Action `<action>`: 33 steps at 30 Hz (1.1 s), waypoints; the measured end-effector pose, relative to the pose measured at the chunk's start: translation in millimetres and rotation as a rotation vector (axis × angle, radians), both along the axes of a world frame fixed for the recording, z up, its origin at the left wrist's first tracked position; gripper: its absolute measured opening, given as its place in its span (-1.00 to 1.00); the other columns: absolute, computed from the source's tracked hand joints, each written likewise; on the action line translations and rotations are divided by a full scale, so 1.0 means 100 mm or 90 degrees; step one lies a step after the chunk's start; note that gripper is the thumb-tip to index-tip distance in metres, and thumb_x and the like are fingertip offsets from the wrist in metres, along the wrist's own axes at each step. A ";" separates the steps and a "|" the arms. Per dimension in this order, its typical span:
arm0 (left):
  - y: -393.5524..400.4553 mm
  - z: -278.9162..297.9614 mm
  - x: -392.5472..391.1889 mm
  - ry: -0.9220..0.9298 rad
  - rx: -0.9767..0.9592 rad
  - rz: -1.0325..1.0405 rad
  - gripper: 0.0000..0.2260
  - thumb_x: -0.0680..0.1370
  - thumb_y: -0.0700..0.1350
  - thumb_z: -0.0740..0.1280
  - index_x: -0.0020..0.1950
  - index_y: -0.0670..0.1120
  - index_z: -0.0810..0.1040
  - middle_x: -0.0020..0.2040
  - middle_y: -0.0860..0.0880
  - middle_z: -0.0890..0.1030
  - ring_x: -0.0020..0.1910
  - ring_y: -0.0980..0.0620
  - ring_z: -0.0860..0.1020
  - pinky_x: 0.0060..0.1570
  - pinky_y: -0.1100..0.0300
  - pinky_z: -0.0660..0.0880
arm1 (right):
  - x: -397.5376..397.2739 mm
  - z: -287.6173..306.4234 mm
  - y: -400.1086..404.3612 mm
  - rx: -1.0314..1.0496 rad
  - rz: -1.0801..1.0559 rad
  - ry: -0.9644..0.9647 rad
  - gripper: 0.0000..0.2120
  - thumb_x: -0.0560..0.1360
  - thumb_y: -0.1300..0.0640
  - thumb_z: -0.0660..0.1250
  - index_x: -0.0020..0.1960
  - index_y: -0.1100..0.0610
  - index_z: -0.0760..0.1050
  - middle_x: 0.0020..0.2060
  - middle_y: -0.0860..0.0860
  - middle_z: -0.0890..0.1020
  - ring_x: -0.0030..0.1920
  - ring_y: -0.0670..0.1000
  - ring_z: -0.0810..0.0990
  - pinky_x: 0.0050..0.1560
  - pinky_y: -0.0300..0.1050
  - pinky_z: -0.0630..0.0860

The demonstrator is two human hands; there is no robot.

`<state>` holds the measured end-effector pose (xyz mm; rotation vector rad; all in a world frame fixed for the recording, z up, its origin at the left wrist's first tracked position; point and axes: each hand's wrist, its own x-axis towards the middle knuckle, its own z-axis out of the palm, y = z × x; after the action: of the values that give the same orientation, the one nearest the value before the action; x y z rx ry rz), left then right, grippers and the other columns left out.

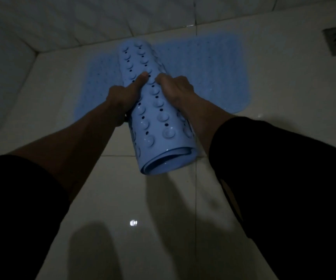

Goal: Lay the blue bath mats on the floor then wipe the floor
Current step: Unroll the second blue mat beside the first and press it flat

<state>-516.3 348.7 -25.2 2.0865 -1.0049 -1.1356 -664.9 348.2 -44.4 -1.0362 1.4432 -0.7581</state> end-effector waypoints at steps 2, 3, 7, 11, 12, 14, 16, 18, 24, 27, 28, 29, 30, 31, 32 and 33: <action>0.13 -0.01 0.06 0.024 -0.010 -0.001 -0.18 0.32 0.42 0.47 0.35 -0.15 0.55 0.17 -0.10 0.66 0.00 -0.08 0.66 -0.19 0.09 0.62 | 0.05 0.05 0.12 -0.001 0.006 0.018 -0.69 0.50 -0.11 0.26 -0.01 0.13 0.55 -0.15 0.00 0.60 -0.10 0.03 0.60 0.01 -0.06 0.56; 0.20 -0.01 0.08 0.033 -0.013 -0.005 -0.19 0.34 0.41 0.46 0.36 -0.16 0.54 0.16 -0.09 0.66 -0.02 -0.06 0.66 -0.23 0.12 0.60 | 0.07 0.07 0.18 -0.008 0.005 0.029 -0.70 0.50 -0.11 0.27 -0.01 0.12 0.54 -0.17 -0.01 0.58 -0.10 0.03 0.60 0.02 -0.06 0.55; 0.48 -0.04 0.07 0.097 -0.038 -0.046 -0.28 0.43 0.33 0.44 0.38 -0.16 0.52 0.17 -0.08 0.65 -0.09 0.05 0.63 -0.33 0.22 0.57 | 0.06 0.04 0.51 -0.049 -0.015 0.056 -0.66 0.53 -0.06 0.24 0.03 0.19 0.60 -0.18 0.00 0.62 -0.13 0.02 0.58 -0.08 -0.08 0.48; 0.77 -0.22 -0.05 0.168 -0.050 -0.122 -0.29 0.42 0.27 0.49 0.40 -0.17 0.52 0.24 -0.08 0.64 -0.01 0.05 0.66 -0.17 0.25 0.64 | -0.06 -0.15 1.01 -0.037 -0.013 0.161 -0.55 0.54 -0.22 0.14 0.02 0.15 0.53 -0.03 0.06 0.61 0.01 0.06 0.57 0.07 -0.01 0.49; 0.84 -0.28 -0.12 0.187 -0.043 -0.133 -0.29 0.43 0.24 0.51 0.40 -0.19 0.52 0.23 -0.08 0.64 -0.04 0.07 0.66 -0.24 0.28 0.63 | -0.12 -0.15 1.14 -0.017 -0.046 0.155 -0.44 0.51 -0.29 0.15 0.19 0.16 0.53 0.12 0.07 0.60 0.14 0.07 0.56 0.18 -0.02 0.47; 0.99 -0.37 -0.29 0.217 -0.035 -0.157 -0.34 0.45 0.18 0.51 0.40 -0.19 0.52 0.22 -0.09 0.64 -0.08 0.07 0.66 -0.35 0.31 0.60 | -0.25 -0.18 1.39 -0.013 -0.119 0.138 -0.31 0.51 -0.32 0.20 0.46 0.11 0.35 0.39 0.07 0.46 0.37 0.12 0.44 0.37 -0.03 0.37; 1.14 -0.45 -0.46 0.230 -0.032 -0.182 -0.39 0.45 0.15 0.52 0.39 -0.16 0.54 0.22 -0.09 0.64 -0.02 0.01 0.67 -0.25 0.22 0.64 | -0.40 -0.22 1.61 -0.026 -0.166 0.150 -0.35 0.56 -0.25 0.21 0.52 0.08 0.26 0.46 0.04 0.38 0.43 0.12 0.38 0.39 -0.08 0.30; 1.31 -0.55 -0.60 0.256 -0.030 -0.193 -0.41 0.42 0.14 0.55 0.35 -0.14 0.57 0.20 -0.09 0.66 0.02 -0.05 0.68 -0.07 0.07 0.67 | -0.54 -0.26 1.82 -0.021 -0.199 0.176 -0.37 0.57 -0.25 0.20 0.52 0.08 0.27 0.47 0.06 0.38 0.43 0.12 0.38 0.40 -0.06 0.30; 1.62 -0.79 -0.89 0.303 -0.026 -0.217 -0.46 0.45 0.07 0.55 0.36 -0.12 0.58 0.20 -0.10 0.67 0.07 -0.07 0.68 0.07 -0.04 0.65 | -0.70 -0.39 2.15 0.021 -0.276 0.177 -0.42 0.58 -0.23 0.20 0.48 0.07 0.35 0.42 0.09 0.44 0.37 0.14 0.44 0.37 -0.04 0.37; 1.74 -0.92 -0.96 0.307 -0.037 -0.210 -0.49 0.47 0.07 0.54 0.35 -0.12 0.56 0.19 -0.05 0.65 0.10 -0.06 0.67 0.10 -0.03 0.65 | -0.74 -0.49 2.26 -0.005 -0.279 0.183 -0.54 0.60 -0.16 0.20 0.40 0.06 0.42 0.35 0.09 0.51 0.31 0.14 0.49 0.29 -0.07 0.41; 1.78 -0.96 -0.98 0.307 -0.019 -0.199 -0.48 0.45 0.09 0.55 0.33 -0.09 0.54 0.18 -0.04 0.64 0.12 -0.07 0.66 0.12 -0.06 0.64 | -0.77 -0.52 2.30 0.003 -0.280 0.190 -0.55 0.61 -0.14 0.20 0.41 0.06 0.42 0.36 0.10 0.51 0.31 0.15 0.49 0.29 -0.05 0.40; 1.82 -0.99 -1.00 0.308 -0.006 -0.195 -0.47 0.42 0.12 0.57 0.29 -0.06 0.53 0.18 -0.04 0.63 0.12 -0.08 0.65 0.13 -0.08 0.63 | -0.81 -0.55 2.34 0.009 -0.283 0.193 -0.55 0.61 -0.13 0.20 0.41 0.06 0.42 0.36 0.11 0.50 0.31 0.17 0.48 0.28 -0.05 0.39; 1.86 -1.02 -1.03 0.307 -0.008 -0.195 -0.39 0.37 0.17 0.58 0.31 -0.07 0.54 0.20 -0.05 0.64 0.12 -0.08 0.66 0.13 -0.09 0.63 | -0.84 -0.58 2.37 0.007 -0.286 0.192 -0.56 0.61 -0.12 0.20 0.41 0.06 0.42 0.36 0.12 0.50 0.31 0.17 0.48 0.26 -0.07 0.39; 1.88 -1.06 -1.06 0.297 -0.017 -0.193 -0.30 0.30 0.25 0.59 0.32 -0.07 0.55 0.22 -0.06 0.65 0.12 -0.07 0.66 0.13 -0.10 0.63 | -0.87 -0.62 2.39 0.005 -0.286 0.191 -0.57 0.61 -0.11 0.20 0.40 0.06 0.42 0.35 0.12 0.51 0.30 0.17 0.49 0.22 -0.10 0.38; 1.90 -1.12 -1.08 0.284 -0.033 -0.182 -0.21 0.23 0.31 0.58 0.35 -0.05 0.54 0.23 -0.05 0.65 0.13 -0.06 0.66 0.13 -0.10 0.63 | -0.90 -0.64 2.39 0.002 -0.284 0.192 -0.58 0.61 -0.10 0.21 0.40 0.05 0.42 0.35 0.12 0.51 0.29 0.17 0.49 0.19 -0.13 0.37; 1.91 -1.18 -1.11 0.272 -0.049 -0.176 -0.18 0.20 0.35 0.57 0.36 -0.02 0.54 0.24 -0.04 0.65 0.14 -0.06 0.66 0.14 -0.10 0.62 | -0.93 -0.66 2.37 0.001 -0.282 0.195 -0.59 0.61 -0.09 0.21 0.40 0.05 0.42 0.34 0.12 0.52 0.29 0.16 0.50 0.16 -0.14 0.37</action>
<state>-626.9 539.2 -143.0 1.5793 -1.1192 -1.5688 -758.2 584.9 -110.8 -0.8635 1.9746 -0.9385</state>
